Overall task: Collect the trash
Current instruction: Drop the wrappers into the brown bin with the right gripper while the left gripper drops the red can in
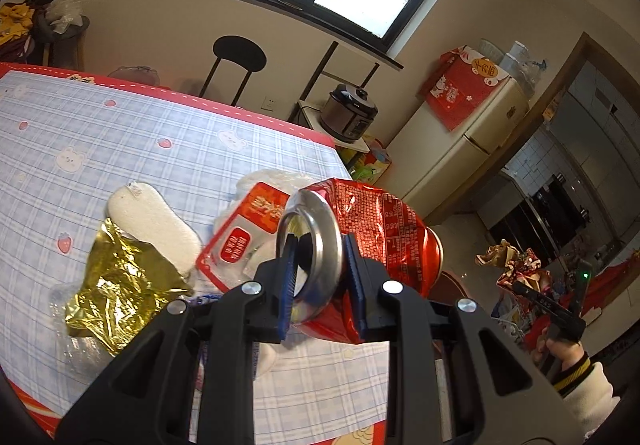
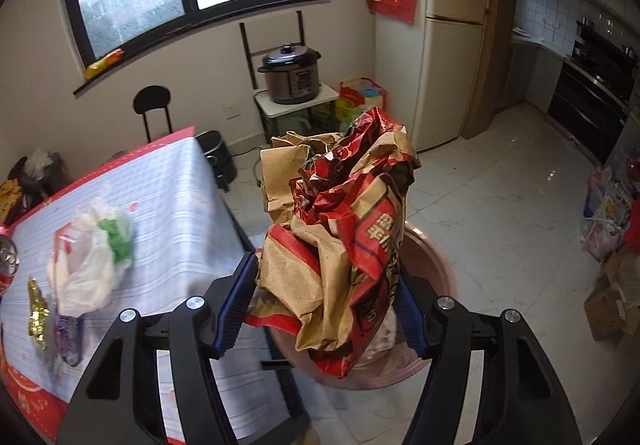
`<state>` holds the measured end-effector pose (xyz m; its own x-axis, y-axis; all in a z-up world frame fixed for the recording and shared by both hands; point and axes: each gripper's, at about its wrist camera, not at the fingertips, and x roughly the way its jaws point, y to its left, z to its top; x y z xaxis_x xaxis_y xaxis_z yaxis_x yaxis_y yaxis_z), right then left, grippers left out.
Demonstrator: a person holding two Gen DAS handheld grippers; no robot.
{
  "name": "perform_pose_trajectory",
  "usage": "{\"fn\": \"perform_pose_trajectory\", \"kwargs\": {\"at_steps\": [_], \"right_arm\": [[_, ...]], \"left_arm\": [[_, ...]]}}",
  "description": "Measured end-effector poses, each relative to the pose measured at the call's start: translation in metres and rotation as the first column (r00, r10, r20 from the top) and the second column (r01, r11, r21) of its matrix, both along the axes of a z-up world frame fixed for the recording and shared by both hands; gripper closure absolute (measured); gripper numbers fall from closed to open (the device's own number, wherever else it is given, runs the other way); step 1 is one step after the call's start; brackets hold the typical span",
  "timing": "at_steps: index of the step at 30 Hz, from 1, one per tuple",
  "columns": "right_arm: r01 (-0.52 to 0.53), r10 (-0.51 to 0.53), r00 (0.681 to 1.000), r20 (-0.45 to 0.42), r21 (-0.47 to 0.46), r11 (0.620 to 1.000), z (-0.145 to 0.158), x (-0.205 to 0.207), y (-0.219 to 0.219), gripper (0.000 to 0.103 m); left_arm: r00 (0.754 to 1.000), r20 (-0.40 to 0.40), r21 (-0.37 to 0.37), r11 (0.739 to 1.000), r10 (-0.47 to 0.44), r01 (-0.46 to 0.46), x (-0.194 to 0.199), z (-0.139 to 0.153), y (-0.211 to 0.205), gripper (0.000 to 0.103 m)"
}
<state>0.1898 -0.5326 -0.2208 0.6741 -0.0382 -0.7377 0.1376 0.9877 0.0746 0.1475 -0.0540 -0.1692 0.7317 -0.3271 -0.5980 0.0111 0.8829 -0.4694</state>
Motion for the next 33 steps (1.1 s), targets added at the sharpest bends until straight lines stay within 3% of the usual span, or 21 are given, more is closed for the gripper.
{"fn": "perform_pose_trajectory", "kwargs": {"at_steps": [2, 4, 10, 17, 21, 26, 31, 33], "right_arm": [[0.021, -0.021, 1.000, -0.007, -0.007, 1.000, 0.000, 0.009, -0.013, 0.028], [0.036, -0.036, 0.999, 0.015, -0.003, 0.999, 0.002, 0.012, -0.024, 0.009], [0.038, -0.035, 0.995, 0.094, -0.023, 0.999, 0.023, 0.000, -0.035, 0.005], [0.064, -0.058, 0.988, 0.140, -0.036, 0.997, 0.042, -0.037, -0.051, 0.005], [0.090, -0.084, 0.987, 0.140, -0.042, 0.995, 0.047, -0.061, -0.067, 0.005], [0.158, -0.152, 0.979, 0.137, -0.031, 0.987, 0.047, -0.095, -0.094, 0.005], [0.235, -0.230, 0.967, 0.113, -0.035, 0.971, 0.040, -0.122, -0.124, 0.005], [0.264, -0.259, 0.959, 0.112, -0.029, 0.964, 0.039, -0.129, -0.134, 0.005]], "left_arm": [[1.000, -0.004, 0.005, 1.000, -0.003, 0.003, 0.001, -0.002, -0.008, 0.077], [1.000, -0.005, 0.009, 1.000, -0.007, 0.007, 0.000, -0.003, -0.013, 0.077], [0.998, 0.006, 0.013, 0.998, -0.058, 0.058, 0.010, -0.004, -0.040, 0.077], [0.976, 0.023, 0.017, 0.976, -0.215, 0.215, 0.044, -0.007, -0.113, 0.077], [0.940, 0.018, 0.029, 0.940, -0.340, 0.339, 0.069, -0.016, -0.180, 0.077], [0.869, 0.013, 0.059, 0.868, -0.495, 0.493, 0.095, -0.030, -0.277, 0.077], [0.809, 0.030, 0.084, 0.808, -0.587, 0.583, 0.119, -0.039, -0.354, 0.076], [0.805, 0.029, 0.084, 0.804, -0.592, 0.588, 0.128, -0.039, -0.373, 0.060]]}}
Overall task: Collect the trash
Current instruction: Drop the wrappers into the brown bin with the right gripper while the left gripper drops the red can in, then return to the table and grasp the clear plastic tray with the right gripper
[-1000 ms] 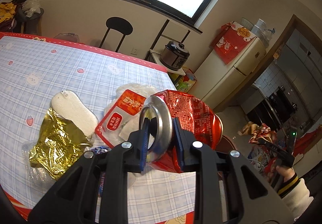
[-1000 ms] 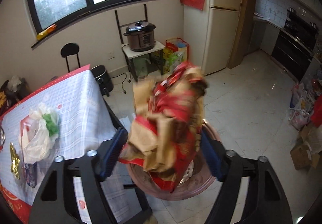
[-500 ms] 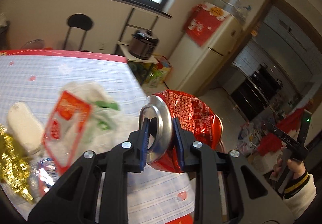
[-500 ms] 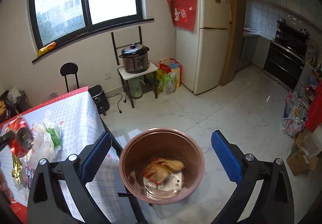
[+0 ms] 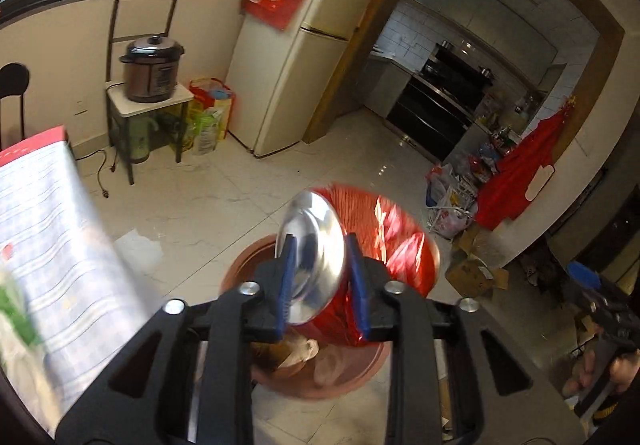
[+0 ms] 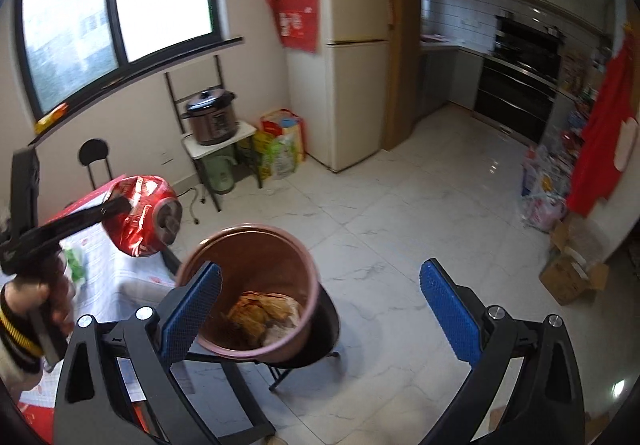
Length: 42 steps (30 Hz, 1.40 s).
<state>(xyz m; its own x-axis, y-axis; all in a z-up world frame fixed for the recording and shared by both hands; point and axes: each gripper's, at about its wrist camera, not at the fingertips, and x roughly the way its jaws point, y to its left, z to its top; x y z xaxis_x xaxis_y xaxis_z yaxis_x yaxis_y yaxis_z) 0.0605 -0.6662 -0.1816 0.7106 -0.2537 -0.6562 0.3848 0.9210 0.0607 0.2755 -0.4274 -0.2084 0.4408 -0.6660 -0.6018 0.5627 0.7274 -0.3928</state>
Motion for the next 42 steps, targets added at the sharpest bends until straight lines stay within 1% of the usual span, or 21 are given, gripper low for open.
{"fn": "perform_pose_trajectory", "kwargs": {"at_steps": [1, 2, 3, 5, 7, 8, 12, 16, 17, 18, 21, 23, 25, 26, 28, 30, 33, 36, 38, 40, 42], "right_arm": [[0.013, -0.013, 1.000, 0.004, 0.007, 1.000, -0.001, -0.003, -0.004, 0.005], [0.023, -0.024, 1.000, 0.009, 0.014, 1.000, 0.000, -0.006, -0.008, 0.005], [0.029, -0.030, 0.999, 0.015, 0.020, 0.999, 0.000, -0.008, -0.011, 0.005], [0.027, -0.028, 0.999, 0.026, 0.024, 0.999, 0.001, -0.010, -0.012, 0.005], [0.017, -0.018, 0.999, 0.035, 0.027, 0.999, 0.002, -0.009, -0.011, 0.005], [0.009, -0.010, 0.999, 0.040, 0.032, 0.999, 0.002, -0.007, -0.009, 0.005], [-0.039, 0.035, 0.997, 0.063, 0.057, 0.998, 0.003, 0.001, 0.003, 0.005], [-0.128, 0.123, 0.989, 0.078, 0.074, 0.989, 0.006, 0.024, 0.033, 0.005], [-0.150, 0.144, 0.986, 0.082, 0.075, 0.986, 0.008, 0.031, 0.042, 0.005], [-0.178, 0.171, 0.981, 0.088, 0.078, 0.981, 0.009, 0.039, 0.054, 0.005], [-0.261, 0.251, 0.963, 0.100, 0.102, 0.960, 0.012, 0.064, 0.092, 0.005], [-0.330, 0.318, 0.942, 0.107, 0.113, 0.937, 0.015, 0.079, 0.122, 0.005], [-0.402, 0.393, 0.914, 0.101, 0.106, 0.909, 0.015, 0.093, 0.162, 0.005], [-0.430, 0.421, 0.902, 0.099, 0.111, 0.896, 0.015, 0.100, 0.179, 0.005], [-0.487, 0.478, 0.873, 0.097, 0.135, 0.863, 0.015, 0.110, 0.217, 0.005], [-0.550, 0.543, 0.835, 0.091, 0.156, 0.820, 0.012, 0.119, 0.260, 0.005], [-0.614, 0.610, 0.788, 0.080, 0.161, 0.772, 0.005, 0.129, 0.314, 0.005], [-0.659, 0.659, 0.748, 0.079, 0.198, 0.725, -0.010, 0.138, 0.365, 0.005], [-0.673, 0.678, 0.732, 0.067, 0.231, 0.703, -0.022, 0.146, 0.396, 0.006], [-0.674, 0.689, 0.723, 0.039, 0.255, 0.693, -0.038, 0.153, 0.422, 0.022], [-0.664, 0.688, 0.725, 0.003, 0.265, 0.699, -0.053, 0.159, 0.443, 0.027]], "left_arm": [[1.000, 0.001, -0.011, 1.000, 0.005, -0.005, 0.003, 0.002, -0.004, 0.041], [1.000, 0.007, -0.032, 0.999, 0.010, -0.010, 0.004, 0.006, -0.005, 0.031], [1.000, 0.015, -0.045, 0.999, 0.013, -0.012, 0.002, 0.009, -0.006, 0.029], [0.999, 0.042, -0.048, 0.999, 0.019, -0.016, 0.000, 0.019, 0.001, 0.018], [0.998, 0.060, -0.045, 0.998, 0.036, -0.033, -0.003, 0.026, 0.013, 0.011], [0.997, 0.063, -0.044, 0.998, 0.047, -0.045, -0.002, 0.031, 0.020, 0.005], [0.982, 0.107, -0.011, 0.988, 0.156, -0.156, -0.012, 0.050, 0.075, 0.006], [0.947, 0.143, 0.017, 0.956, 0.289, -0.294, -0.029, 0.070, 0.148, 0.006], [0.933, 0.154, 0.025, 0.943, 0.324, -0.331, -0.036, 0.074, 0.169, 0.006], [0.916, 0.167, 0.033, 0.926, 0.365, -0.375, -0.042, 0.079, 0.193, 0.006], [0.851, 0.195, 0.052, 0.862, 0.487, -0.505, -0.070, 0.092, 0.267, 0.006], [0.795, 0.214, 0.059, 0.804, 0.568, -0.591, -0.093, 0.097, 0.318, 0.006], [0.717, 0.223, 0.072, 0.722, 0.660, -0.688, -0.122, 0.098, 0.375, 0.006], [0.688, 0.220, 0.077, 0.690, 0.692, -0.719, -0.133, 0.097, 0.396, 0.006], [0.619, 0.199, 0.086, 0.616, 0.760, -0.783, -0.161, 0.094, 0.447, 0.006], [0.564, 0.177, 0.094, 0.556, 0.807, -0.826, -0.183, 0.089, 0.491, 0.006], [0.494, 0.146, 0.111, 0.482, 0.857, -0.869, -0.218, 0.080, 0.549, 0.006], [0.455, 0.122, 0.123, 0.441, 0.882, -0.889, -0.242, 0.072, 0.589, 0.006], [0.441, 0.111, 0.132, 0.427, 0.891, -0.895, -0.258, 0.066, 0.610, 0.006], [0.435, 0.105, 0.140, 0.420, 0.894, -0.897, -0.264, 0.061, 0.625, 0.006], [0.429, 0.099, 0.143, 0.414, 0.898, -0.899, -0.273, 0.057, 0.640, 0.006]]}}
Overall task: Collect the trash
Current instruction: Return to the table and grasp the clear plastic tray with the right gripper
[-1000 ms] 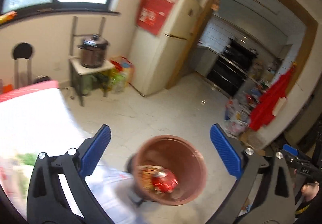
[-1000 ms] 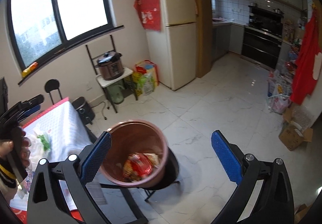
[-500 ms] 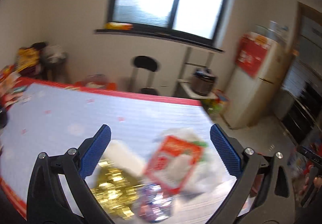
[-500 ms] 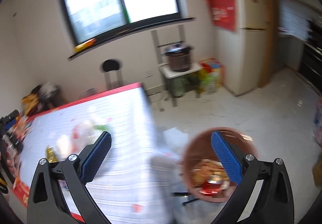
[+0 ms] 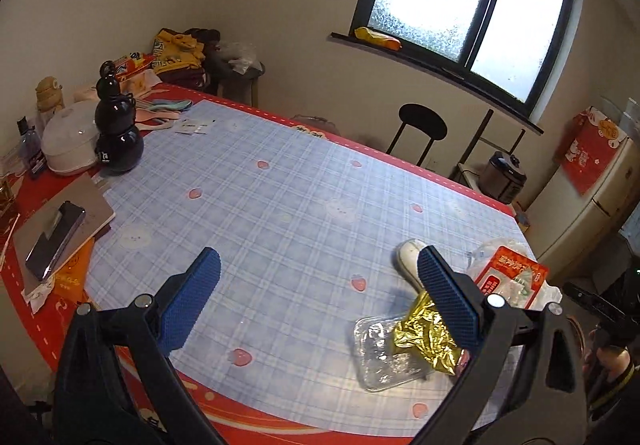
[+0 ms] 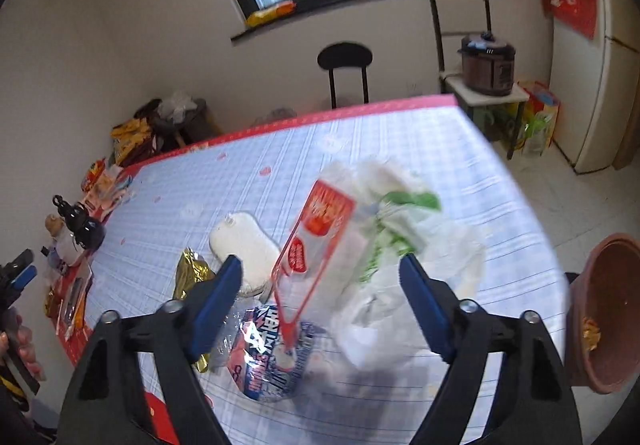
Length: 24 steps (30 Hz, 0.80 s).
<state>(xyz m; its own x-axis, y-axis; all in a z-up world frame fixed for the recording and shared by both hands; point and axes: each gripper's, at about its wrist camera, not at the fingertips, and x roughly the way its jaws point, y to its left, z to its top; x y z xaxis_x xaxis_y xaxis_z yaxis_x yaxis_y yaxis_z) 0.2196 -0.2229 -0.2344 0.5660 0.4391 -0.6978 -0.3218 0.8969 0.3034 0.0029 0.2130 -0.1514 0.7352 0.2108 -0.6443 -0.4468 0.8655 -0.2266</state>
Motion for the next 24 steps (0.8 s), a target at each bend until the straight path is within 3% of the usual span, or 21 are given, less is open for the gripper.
{"fn": "perform_pose_trajectory", "kwargs": {"at_steps": [4, 13, 14, 16, 17, 24], "right_arm": [[0.067, -0.068, 0.997, -0.042, -0.035, 0.997, -0.032, 0.013, 0.026, 0.028], [0.215, -0.210, 0.966, -0.153, 0.019, 0.976, -0.076, 0.045, 0.031, 0.029], [0.223, -0.216, 0.963, -0.159, 0.023, 0.975, -0.078, 0.045, 0.029, 0.033], [0.230, -0.221, 0.960, -0.171, 0.031, 0.973, -0.077, 0.043, 0.029, 0.058], [0.241, -0.235, 0.957, -0.168, 0.019, 0.970, -0.075, 0.040, 0.029, 0.063], [0.228, -0.220, 0.971, -0.093, 0.080, 0.970, -0.033, 0.013, 0.020, 0.064]], "left_arm": [[1.000, -0.023, -0.016, 1.000, -0.002, 0.002, -0.013, -0.013, 0.025, 0.006], [0.997, -0.057, -0.020, 0.999, -0.044, 0.043, -0.015, -0.030, 0.054, 0.006], [0.997, -0.059, -0.021, 0.999, -0.049, 0.047, -0.014, -0.031, 0.054, 0.006], [0.996, -0.060, -0.033, 0.998, -0.062, 0.060, -0.011, -0.034, 0.055, 0.006], [0.996, -0.060, -0.037, 0.997, -0.067, 0.065, -0.009, -0.035, 0.055, 0.006], [0.991, -0.046, -0.091, 0.988, -0.128, 0.123, 0.016, -0.047, 0.032, 0.006]]}}
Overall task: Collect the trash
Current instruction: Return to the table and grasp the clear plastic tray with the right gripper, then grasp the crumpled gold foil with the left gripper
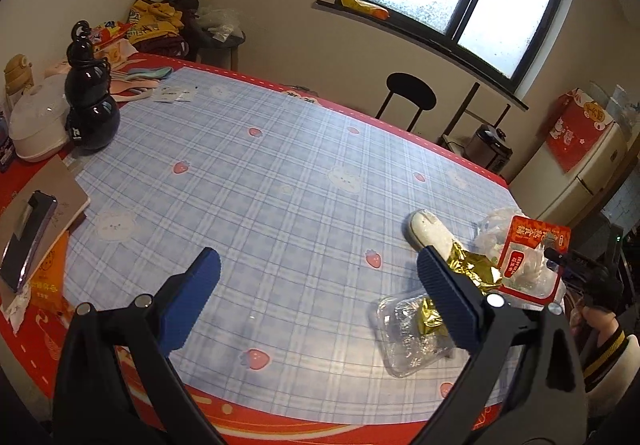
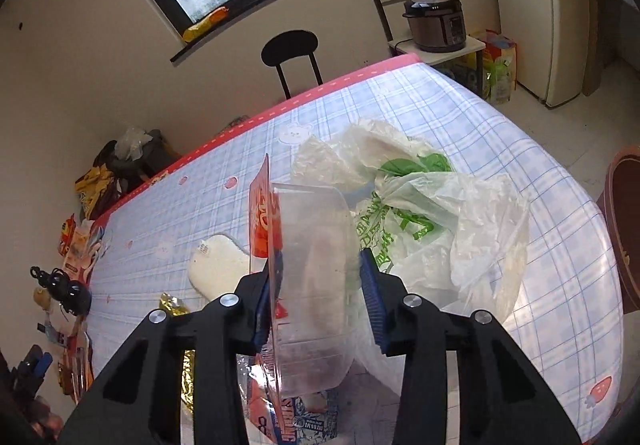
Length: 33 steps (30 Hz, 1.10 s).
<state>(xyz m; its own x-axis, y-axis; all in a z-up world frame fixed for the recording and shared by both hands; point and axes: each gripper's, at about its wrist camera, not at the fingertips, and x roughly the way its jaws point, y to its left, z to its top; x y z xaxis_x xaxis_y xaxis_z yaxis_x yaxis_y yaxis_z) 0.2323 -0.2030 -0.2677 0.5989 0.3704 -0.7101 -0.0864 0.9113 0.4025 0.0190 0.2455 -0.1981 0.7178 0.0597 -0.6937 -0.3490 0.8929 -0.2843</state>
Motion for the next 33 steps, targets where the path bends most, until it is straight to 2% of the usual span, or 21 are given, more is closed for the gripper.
{"fn": "perform_pose_trajectory", "kwargs": {"at_steps": [7, 12, 17, 23, 26, 33], "right_arm": [[-0.026, 0.024, 0.995, 0.101, 0.024, 0.999, 0.049, -0.016, -0.017, 0.064], [-0.036, 0.031, 0.987, 0.155, 0.025, 0.999, 0.069, -0.026, -0.028, 0.064], [-0.029, 0.026, 0.987, 0.158, 0.019, 0.999, 0.074, -0.043, -0.044, 0.064], [0.019, -0.022, 0.991, 0.131, 0.022, 1.000, 0.070, -0.058, -0.068, 0.064], [0.035, -0.038, 0.990, 0.134, 0.020, 0.999, 0.070, -0.065, -0.074, 0.064], [0.072, -0.075, 0.988, 0.135, 0.028, 0.997, 0.068, -0.074, -0.084, 0.064]], "left_arm": [[0.995, 0.012, -0.033, 0.994, -0.103, 0.103, 0.022, -0.007, -0.044, 0.006], [0.987, 0.005, -0.036, 0.986, -0.162, 0.162, 0.034, -0.015, -0.064, 0.007], [0.968, -0.048, -0.066, 0.968, -0.246, 0.243, 0.056, -0.038, -0.092, 0.010], [0.917, -0.074, -0.041, 0.920, -0.391, 0.389, 0.080, -0.060, -0.133, 0.012], [0.907, -0.101, -0.055, 0.912, -0.410, 0.406, 0.099, -0.072, -0.134, 0.026], [0.891, -0.106, -0.083, 0.897, -0.441, 0.434, 0.126, -0.077, -0.129, 0.031]]}}
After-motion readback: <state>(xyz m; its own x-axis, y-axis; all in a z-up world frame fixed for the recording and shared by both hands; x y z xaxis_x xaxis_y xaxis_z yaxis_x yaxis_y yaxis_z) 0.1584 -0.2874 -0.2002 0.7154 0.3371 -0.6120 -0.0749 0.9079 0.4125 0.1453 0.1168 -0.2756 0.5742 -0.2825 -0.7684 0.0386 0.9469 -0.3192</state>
